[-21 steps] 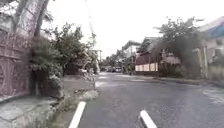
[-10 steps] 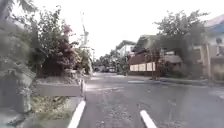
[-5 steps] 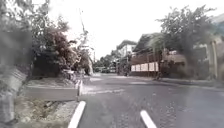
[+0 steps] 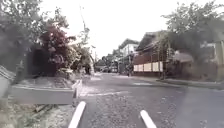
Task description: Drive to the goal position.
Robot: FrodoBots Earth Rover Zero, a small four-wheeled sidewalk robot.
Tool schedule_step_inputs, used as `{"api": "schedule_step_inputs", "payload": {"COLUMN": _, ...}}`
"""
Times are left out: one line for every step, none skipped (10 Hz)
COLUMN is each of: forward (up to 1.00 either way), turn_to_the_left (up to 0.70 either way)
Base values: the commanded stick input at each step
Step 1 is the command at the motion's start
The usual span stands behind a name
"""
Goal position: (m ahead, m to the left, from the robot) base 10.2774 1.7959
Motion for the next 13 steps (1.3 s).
{"api": "schedule_step_inputs", "payload": {"forward": 0.85, "turn_to_the_left": 0.0}}
{"api": "schedule_step_inputs", "payload": {"forward": 0.85, "turn_to_the_left": 0.0}}
{"api": "schedule_step_inputs", "payload": {"forward": 0.85, "turn_to_the_left": 0.0}}
{"api": "schedule_step_inputs", "payload": {"forward": 0.85, "turn_to_the_left": 0.0}}
{"api": "schedule_step_inputs", "payload": {"forward": 0.85, "turn_to_the_left": 0.0}}
{"api": "schedule_step_inputs", "payload": {"forward": 0.85, "turn_to_the_left": 0.0}}
{"api": "schedule_step_inputs", "payload": {"forward": 0.85, "turn_to_the_left": 0.0}}
{"api": "schedule_step_inputs", "payload": {"forward": 0.85, "turn_to_the_left": 0.0}}
{"api": "schedule_step_inputs", "payload": {"forward": 0.85, "turn_to_the_left": 0.0}}
{"api": "schedule_step_inputs", "payload": {"forward": 0.85, "turn_to_the_left": 0.0}}
{"api": "schedule_step_inputs", "payload": {"forward": 0.85, "turn_to_the_left": 0.0}}
{"api": "schedule_step_inputs", "payload": {"forward": 0.85, "turn_to_the_left": 0.0}}
{"api": "schedule_step_inputs", "payload": {"forward": 0.85, "turn_to_the_left": 0.0}}
